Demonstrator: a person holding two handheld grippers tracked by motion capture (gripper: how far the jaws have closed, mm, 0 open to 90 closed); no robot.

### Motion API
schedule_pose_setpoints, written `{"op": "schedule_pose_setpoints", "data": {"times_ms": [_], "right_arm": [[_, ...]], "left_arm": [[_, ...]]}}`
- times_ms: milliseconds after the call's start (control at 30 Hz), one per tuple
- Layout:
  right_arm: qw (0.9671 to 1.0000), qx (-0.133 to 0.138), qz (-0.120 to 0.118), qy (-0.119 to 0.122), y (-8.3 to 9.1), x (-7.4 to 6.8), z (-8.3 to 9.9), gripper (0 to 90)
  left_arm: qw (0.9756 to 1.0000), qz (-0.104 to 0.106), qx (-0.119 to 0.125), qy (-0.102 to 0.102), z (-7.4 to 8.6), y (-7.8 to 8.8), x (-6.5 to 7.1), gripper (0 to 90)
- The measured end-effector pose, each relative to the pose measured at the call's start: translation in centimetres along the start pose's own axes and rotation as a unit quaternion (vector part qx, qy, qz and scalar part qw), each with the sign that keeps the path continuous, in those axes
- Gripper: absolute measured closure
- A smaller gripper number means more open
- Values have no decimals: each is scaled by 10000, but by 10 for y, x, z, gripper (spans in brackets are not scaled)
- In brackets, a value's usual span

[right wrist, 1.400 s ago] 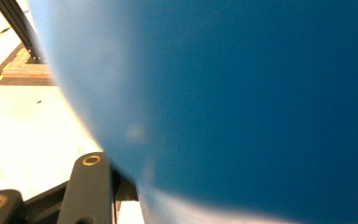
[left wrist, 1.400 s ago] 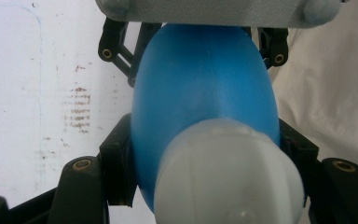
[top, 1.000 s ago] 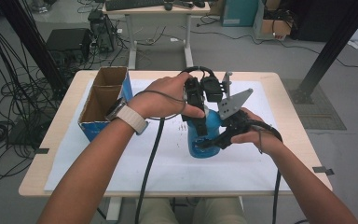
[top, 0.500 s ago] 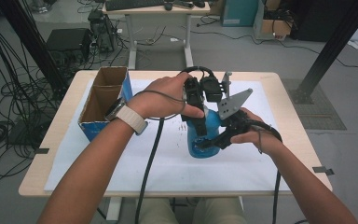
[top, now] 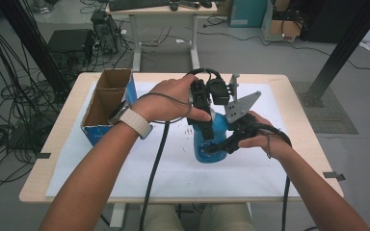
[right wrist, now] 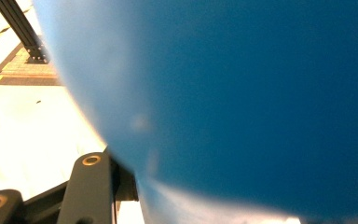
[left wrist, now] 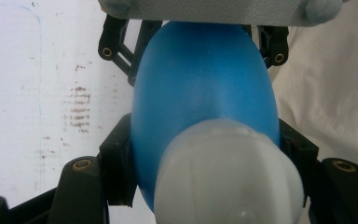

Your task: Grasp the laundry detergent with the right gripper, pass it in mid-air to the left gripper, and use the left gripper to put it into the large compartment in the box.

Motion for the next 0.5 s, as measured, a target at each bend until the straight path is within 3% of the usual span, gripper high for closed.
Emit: {"op": "schedule_pose_setpoints", "data": {"times_ms": [200,267,333,500], "right_arm": [[10000,-10,5,12,0,0,0,430],[10000,-10,7,18,0,0,0,430],[10000,-12,20,17,0,0,0,430],[10000,-4,-1,8,0,0,0,430]], "left_arm": [[10000,10,-3,-26,0,0,0,376],[9998,44,22,202,1,-1,3,376],[10000,-1,1,14,0,0,0,376],[10000,30,11,60,1,0,1,376]]}}
Point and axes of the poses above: each handheld gripper's, and its own axes: y roughly backward along the jaws, z roughly out of its underside, x roughly to its right, the point moved 10 cm from there along -y, roughly forward along the jaws, and after that the axes turned 8 degrees about y, right-handed, at the moved point
